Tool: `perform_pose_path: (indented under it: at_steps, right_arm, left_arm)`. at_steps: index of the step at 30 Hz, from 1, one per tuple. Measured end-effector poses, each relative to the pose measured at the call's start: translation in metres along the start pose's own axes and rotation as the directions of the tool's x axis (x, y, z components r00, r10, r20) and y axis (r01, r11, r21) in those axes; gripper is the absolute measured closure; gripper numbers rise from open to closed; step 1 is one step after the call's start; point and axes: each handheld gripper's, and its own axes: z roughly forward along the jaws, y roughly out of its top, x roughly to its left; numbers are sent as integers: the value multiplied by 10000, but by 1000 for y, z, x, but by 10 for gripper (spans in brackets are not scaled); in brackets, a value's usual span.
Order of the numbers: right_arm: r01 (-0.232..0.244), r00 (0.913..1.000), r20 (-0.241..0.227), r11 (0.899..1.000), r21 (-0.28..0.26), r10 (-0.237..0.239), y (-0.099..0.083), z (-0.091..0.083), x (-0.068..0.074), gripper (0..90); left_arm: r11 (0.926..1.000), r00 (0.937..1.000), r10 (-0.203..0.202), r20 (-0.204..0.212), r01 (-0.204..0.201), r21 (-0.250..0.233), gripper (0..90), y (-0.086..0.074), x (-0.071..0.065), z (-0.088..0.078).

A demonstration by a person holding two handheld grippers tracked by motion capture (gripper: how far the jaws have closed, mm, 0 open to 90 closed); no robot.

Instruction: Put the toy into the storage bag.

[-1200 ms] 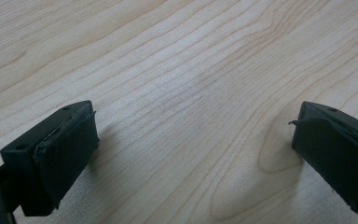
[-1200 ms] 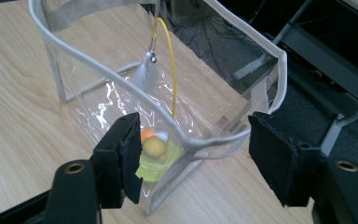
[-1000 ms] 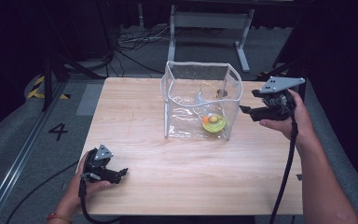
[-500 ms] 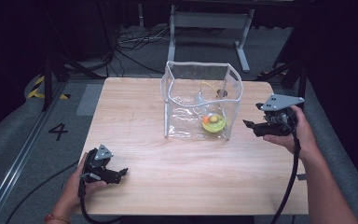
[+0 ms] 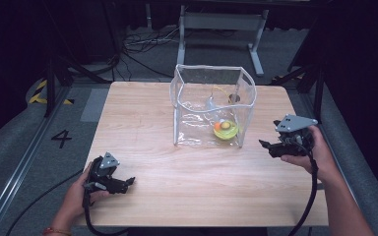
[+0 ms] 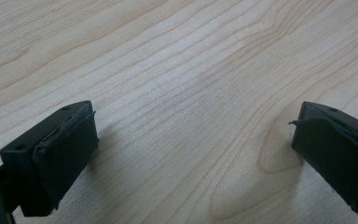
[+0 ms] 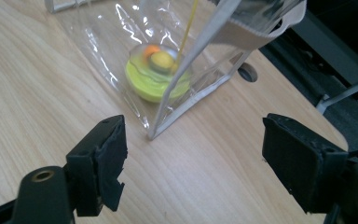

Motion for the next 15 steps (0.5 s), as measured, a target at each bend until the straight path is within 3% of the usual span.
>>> perform_pose_path:
  at_steps: [9, 15]
  right_arm:
    - [-221, 9997, -36, 9992, 348, 222, -38, 13, 9, 213]
    - [-666, 9978, -41, 9977, 155, 667, -67, 15, 11, 214]
  left_arm:
    - [9995, 9994, -302, -145, 302, 31, 3, -1, -3, -1]
    - [9992, 9990, -402, -205, 402, 4, 3, -1, -4, -1]
